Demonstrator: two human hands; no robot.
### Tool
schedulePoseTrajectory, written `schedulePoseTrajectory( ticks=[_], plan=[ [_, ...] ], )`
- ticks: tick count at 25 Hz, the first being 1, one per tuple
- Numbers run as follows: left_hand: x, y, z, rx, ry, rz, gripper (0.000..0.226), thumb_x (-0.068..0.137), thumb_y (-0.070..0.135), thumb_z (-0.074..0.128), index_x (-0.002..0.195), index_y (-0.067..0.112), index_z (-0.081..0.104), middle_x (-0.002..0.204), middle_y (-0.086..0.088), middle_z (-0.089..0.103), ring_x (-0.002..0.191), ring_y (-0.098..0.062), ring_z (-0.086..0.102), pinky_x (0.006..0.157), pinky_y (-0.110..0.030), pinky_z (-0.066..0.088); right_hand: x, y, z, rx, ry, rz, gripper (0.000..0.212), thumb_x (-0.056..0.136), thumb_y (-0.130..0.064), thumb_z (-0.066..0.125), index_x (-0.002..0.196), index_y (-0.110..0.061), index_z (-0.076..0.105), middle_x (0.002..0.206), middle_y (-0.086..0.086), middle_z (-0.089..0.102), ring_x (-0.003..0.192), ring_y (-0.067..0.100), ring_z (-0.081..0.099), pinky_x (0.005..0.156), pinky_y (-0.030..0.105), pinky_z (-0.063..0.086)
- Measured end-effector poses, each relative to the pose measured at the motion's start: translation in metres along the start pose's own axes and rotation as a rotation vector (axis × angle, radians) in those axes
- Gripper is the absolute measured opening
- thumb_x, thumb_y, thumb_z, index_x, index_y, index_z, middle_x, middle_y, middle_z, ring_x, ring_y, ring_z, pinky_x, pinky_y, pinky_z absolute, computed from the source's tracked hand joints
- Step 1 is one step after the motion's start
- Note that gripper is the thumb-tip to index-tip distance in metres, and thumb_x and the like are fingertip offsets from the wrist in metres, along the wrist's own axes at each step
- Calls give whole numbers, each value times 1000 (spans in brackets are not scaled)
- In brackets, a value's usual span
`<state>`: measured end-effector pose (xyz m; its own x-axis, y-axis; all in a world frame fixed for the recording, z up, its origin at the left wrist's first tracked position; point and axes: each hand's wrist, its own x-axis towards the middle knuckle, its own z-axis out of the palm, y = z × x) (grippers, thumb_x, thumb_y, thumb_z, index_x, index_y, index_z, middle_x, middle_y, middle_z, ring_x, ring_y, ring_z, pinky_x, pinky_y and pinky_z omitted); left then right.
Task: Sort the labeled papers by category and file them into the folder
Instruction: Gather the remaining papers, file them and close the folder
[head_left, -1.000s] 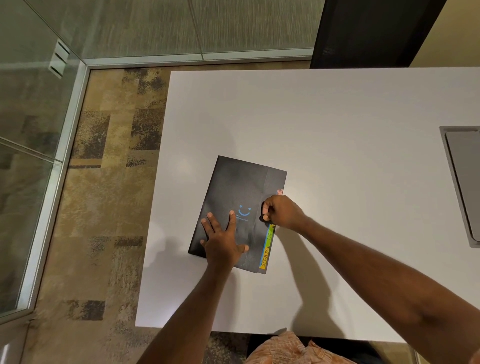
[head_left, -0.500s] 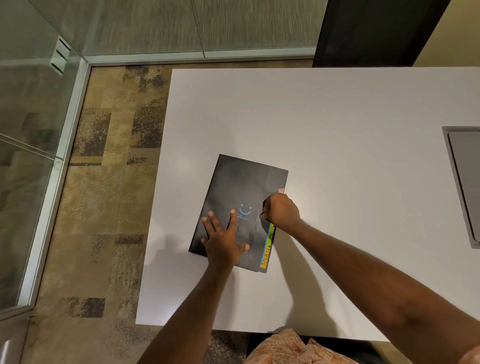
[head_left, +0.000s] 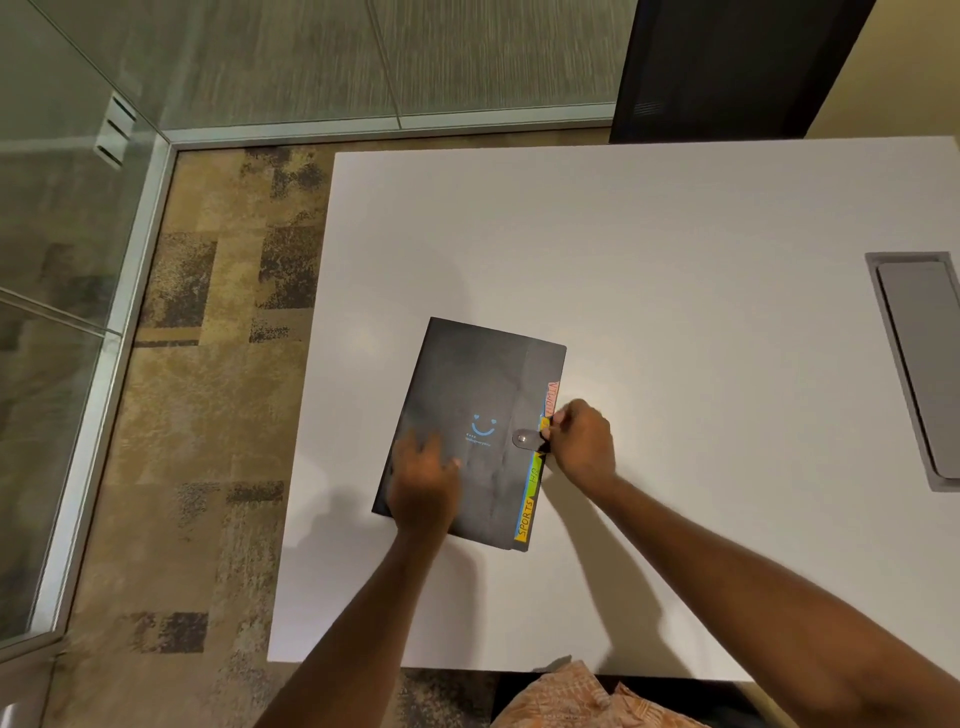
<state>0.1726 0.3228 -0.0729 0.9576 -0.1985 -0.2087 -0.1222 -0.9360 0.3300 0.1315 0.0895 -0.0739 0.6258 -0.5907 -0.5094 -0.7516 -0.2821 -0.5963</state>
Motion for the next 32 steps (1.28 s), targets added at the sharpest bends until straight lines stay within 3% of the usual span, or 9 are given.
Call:
schedulePoseTrajectory(
  ticks=[1,3,8,13,16,20,25,29,32],
  plan=[
    [7,-7,-3,-67,49,-77,52,86,26,73,135,10,68,144,-30,58,129,-48,60,87,-58,62,-6,5,0,18,23,52,10,87,-16,75,90,-16,65,91,1,71,83,26,66,69,36,49],
    [22,-16,-14,-168,-53,-206,54,92,27,74,142,12,61,143,-22,60,131,-44,58,101,-56,57,-15,11,3,80,1,125,11,92,-19,74,91,-10,69,87,0,70,83,23,64,64,31,43],
    [41,-19,-26,-337,-133,-383,41,96,29,71,132,12,67,127,-15,69,114,-39,66,100,-49,57,-15,6,8,286,-20,279,23,88,-23,79,73,-13,64,74,4,71,66,26,65,66,38,58],
    [27,4,-27,-547,-178,-487,23,95,13,67,117,18,75,116,-5,74,104,-31,67,95,-39,56,2,14,-28,354,29,256,14,88,-20,82,80,-18,70,82,3,76,81,27,74,78,43,64],
    [15,41,-20,-620,-250,-487,24,86,24,69,109,22,76,110,0,77,101,-29,71,97,-46,60,18,27,-68,340,51,227,18,90,-18,82,77,-18,70,78,-1,73,74,19,67,75,35,56],
    [9,94,-2,-704,-316,-446,33,72,33,63,101,28,77,101,9,79,96,-22,74,92,-48,63,45,51,-129,316,80,189,11,89,-17,82,83,-10,77,80,3,76,74,20,66,81,38,59],
    [6,166,26,-793,-376,-404,42,68,19,60,104,26,78,102,6,81,94,-20,77,85,-45,67,72,88,-195,280,121,213,17,86,-16,83,88,-2,74,80,4,75,73,21,64,82,42,60],
    [-1,216,41,-819,-337,-426,40,73,12,61,107,25,77,107,2,79,95,-20,76,80,-38,66,83,115,-227,260,136,220,6,81,-3,73,86,-4,76,80,11,77,71,23,66,73,34,57],
    [-5,238,53,-817,-298,-483,41,84,-2,60,115,21,74,110,0,76,90,-15,72,71,-27,58,90,135,-237,230,75,206,22,77,1,67,89,-12,81,83,7,79,77,23,68,74,31,55]
  ],
)
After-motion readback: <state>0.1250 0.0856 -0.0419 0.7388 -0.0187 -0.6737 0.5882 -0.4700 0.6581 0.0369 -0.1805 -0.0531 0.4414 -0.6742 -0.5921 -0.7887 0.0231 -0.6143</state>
